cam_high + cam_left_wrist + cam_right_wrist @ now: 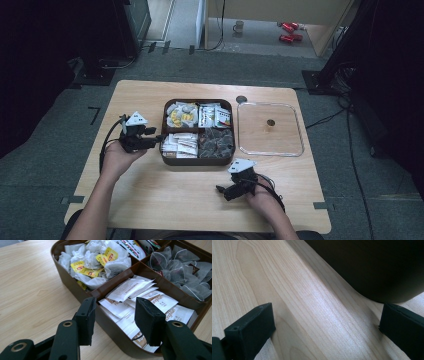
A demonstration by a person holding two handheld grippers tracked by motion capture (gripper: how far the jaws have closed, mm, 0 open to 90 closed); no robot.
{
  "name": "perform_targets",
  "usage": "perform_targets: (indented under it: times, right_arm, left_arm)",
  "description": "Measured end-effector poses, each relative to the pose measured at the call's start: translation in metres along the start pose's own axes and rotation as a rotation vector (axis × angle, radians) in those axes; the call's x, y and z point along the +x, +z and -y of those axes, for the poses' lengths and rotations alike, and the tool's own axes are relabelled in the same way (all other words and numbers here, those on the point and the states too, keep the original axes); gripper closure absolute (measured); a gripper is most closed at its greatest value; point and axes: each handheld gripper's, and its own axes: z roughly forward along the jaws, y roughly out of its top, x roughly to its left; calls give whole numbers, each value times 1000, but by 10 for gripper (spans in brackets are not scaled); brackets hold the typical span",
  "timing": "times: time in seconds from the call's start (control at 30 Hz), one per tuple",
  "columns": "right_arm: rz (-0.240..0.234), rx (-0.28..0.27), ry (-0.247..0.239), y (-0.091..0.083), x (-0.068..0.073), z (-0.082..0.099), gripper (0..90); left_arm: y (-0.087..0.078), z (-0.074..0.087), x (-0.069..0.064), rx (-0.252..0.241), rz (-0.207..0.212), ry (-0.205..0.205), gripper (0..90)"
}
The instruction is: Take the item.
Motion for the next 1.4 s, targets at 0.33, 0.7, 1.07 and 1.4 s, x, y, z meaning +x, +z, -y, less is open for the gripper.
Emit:
perform_targets:
  times: [0.33, 0.7, 1.07, 1.4]
  right_arm:
    - [0, 1, 1, 0, 0, 0, 0]
    - [0, 1, 1, 0, 0, 0, 0]
    - [0, 0, 2, 0, 0, 0, 0]
    - [0, 0, 2, 0, 0, 0, 0]
  left_arm:
    - [19, -4, -6, 6, 40, 11, 552]
    - [36, -3, -6, 36, 56, 46, 576]
    - [46, -4, -8, 29, 44, 74, 597]
    - [59, -3, -10, 58, 58, 84, 614]
